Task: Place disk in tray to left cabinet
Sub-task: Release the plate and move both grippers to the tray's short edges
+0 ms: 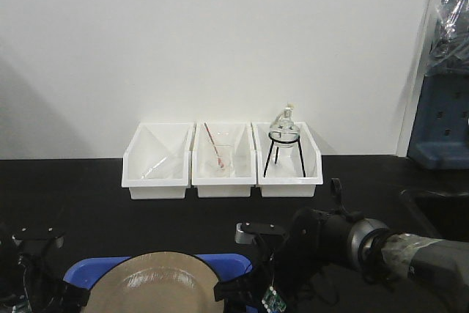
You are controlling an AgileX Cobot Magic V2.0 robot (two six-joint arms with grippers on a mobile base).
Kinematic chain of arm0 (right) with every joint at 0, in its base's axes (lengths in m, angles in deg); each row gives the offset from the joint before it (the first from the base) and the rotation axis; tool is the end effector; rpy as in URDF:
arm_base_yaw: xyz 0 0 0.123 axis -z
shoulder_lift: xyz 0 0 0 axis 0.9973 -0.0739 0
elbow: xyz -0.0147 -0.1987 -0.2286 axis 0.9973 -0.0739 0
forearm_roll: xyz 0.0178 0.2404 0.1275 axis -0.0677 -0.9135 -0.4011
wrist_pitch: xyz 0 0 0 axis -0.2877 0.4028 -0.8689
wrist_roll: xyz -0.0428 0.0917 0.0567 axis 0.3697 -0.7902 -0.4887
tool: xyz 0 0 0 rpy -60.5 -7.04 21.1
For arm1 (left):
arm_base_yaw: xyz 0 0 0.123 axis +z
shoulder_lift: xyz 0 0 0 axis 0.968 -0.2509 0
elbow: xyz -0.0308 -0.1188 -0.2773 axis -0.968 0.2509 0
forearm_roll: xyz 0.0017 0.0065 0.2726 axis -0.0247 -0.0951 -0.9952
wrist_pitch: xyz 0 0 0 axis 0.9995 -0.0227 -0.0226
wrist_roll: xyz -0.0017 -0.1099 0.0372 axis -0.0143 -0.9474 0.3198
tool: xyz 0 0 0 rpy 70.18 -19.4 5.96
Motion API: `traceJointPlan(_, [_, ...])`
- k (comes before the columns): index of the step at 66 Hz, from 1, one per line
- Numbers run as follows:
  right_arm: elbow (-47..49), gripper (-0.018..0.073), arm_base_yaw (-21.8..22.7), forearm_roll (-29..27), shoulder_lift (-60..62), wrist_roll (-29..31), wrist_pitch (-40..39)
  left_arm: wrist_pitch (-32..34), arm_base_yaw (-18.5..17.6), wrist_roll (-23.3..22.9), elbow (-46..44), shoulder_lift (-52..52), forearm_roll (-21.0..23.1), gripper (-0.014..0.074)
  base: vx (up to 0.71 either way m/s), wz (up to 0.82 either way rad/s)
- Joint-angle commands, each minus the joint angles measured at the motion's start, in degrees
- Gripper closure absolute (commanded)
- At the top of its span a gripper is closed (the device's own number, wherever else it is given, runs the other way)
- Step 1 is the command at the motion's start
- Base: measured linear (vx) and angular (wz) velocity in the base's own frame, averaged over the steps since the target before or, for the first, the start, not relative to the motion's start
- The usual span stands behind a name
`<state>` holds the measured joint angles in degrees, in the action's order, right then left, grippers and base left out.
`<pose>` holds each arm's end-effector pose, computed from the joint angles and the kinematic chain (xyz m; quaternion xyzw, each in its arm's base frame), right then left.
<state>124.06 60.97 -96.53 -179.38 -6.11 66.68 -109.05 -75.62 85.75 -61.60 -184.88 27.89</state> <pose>0.4216 0.2294 0.1239 -0.1289 0.9655 0.1857 0.1291 0.4087 -0.0167 0.1254 0.0575 0.9814 -0.0587 0.1735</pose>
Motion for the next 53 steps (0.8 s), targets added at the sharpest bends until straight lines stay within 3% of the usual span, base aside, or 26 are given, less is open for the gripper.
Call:
traceJointPlan(1, [1.4, 0.0113, 0.0, -0.5, 2.4, -1.9, -0.7, -1.9, -0.2, -0.2, -1.1, 1.7, 1.1, 0.0093, 0.00, 0.00])
traceJointPlan(10, [1.4, 0.0163, 0.0, -0.7, 1.4, -4.4, 0.1, -3.3, -0.2, -0.2, -1.1, 1.7, 3.0, 0.0095, 0.00, 0.00])
traceJointPlan(22, [1.4, 0.0321, 0.0, -1.1, 0.5, -6.3, 1.2, -4.1, -0.3, -0.1, -1.1, 1.7, 8.7, 0.0151, 0.00, 0.00])
traceJointPlan(40, [1.4, 0.0567, 0.2, -2.4, 0.5, -8.1, 2.7, -9.0, -0.3, 8.1, -1.1, 1.7, 20.6, 0.0406, 0.00, 0.00])
traceJointPlan(53, [1.4, 0.0569, 0.2, -5.0, 0.6, -10.0, 4.0, -13.2, -0.3, 10.5, -1.1, 1.8, 27.2, 0.0606, 0.00, 0.00])
